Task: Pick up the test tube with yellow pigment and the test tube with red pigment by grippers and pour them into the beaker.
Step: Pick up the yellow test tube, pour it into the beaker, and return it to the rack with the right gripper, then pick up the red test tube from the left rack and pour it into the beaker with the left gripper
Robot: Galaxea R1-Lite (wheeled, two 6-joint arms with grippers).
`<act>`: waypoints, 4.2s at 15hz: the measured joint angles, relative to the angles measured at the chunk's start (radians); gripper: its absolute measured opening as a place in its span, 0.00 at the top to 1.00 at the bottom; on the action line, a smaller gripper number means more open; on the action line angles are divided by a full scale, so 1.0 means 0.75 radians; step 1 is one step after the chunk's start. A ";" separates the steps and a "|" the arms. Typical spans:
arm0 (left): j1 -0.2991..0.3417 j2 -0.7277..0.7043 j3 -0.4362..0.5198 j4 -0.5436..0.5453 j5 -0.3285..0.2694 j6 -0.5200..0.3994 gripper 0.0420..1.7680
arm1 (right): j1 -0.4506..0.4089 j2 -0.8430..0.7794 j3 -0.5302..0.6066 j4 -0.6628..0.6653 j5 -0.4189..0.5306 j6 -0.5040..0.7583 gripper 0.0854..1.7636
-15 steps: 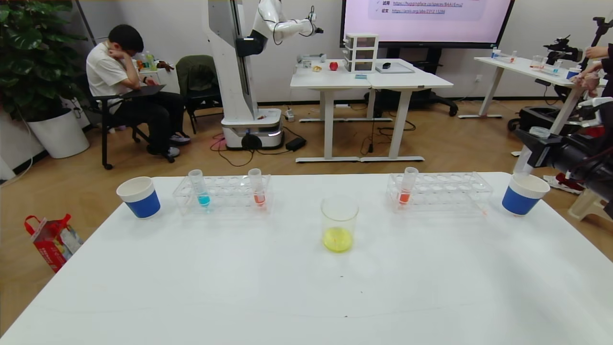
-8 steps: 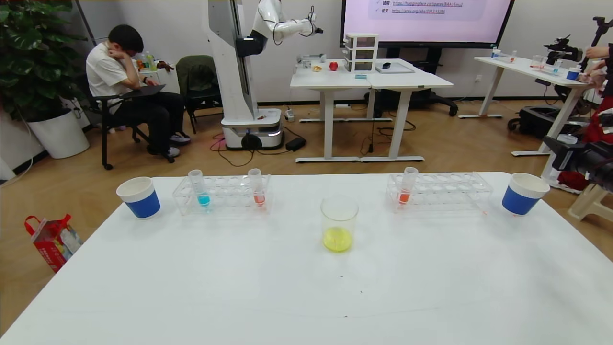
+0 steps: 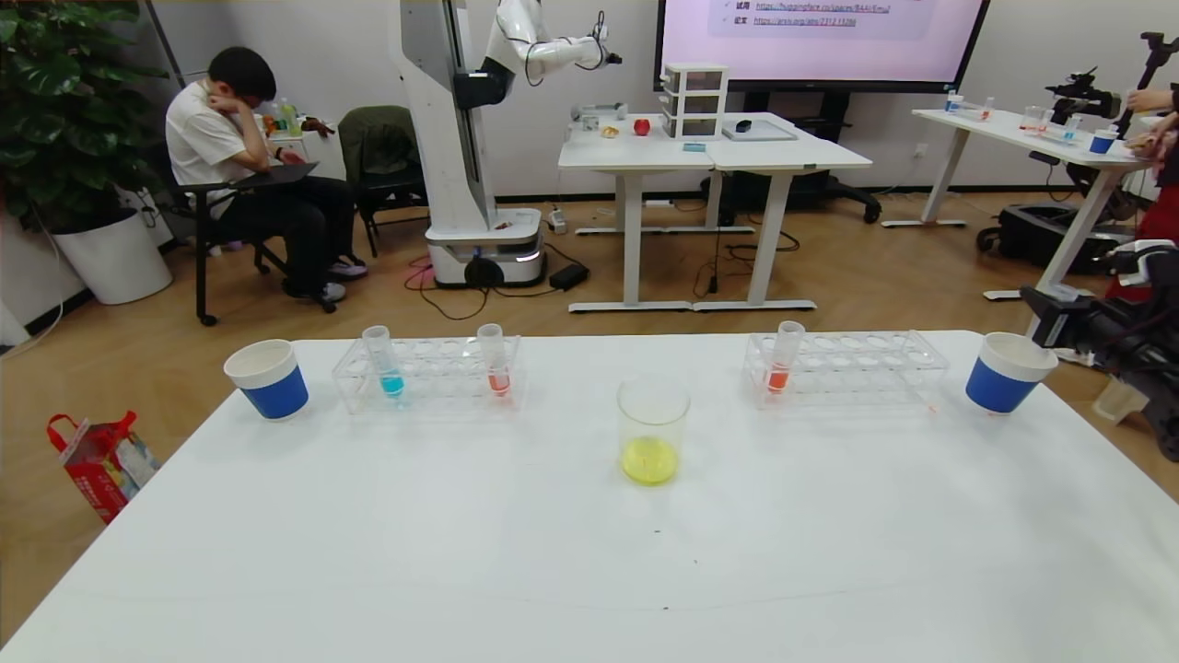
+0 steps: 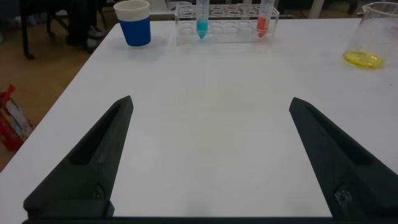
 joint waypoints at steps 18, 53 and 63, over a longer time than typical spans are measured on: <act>0.000 0.000 0.000 0.001 -0.001 0.000 0.01 | 0.193 -0.074 0.004 0.041 -0.125 0.014 0.02; 0.000 0.000 0.000 0.001 -0.001 0.000 0.01 | 0.600 -2.907 1.234 1.205 -0.226 -0.099 0.02; 0.000 0.000 0.000 0.001 -0.001 0.002 0.01 | 0.601 -2.940 1.460 1.517 -0.442 -0.109 0.02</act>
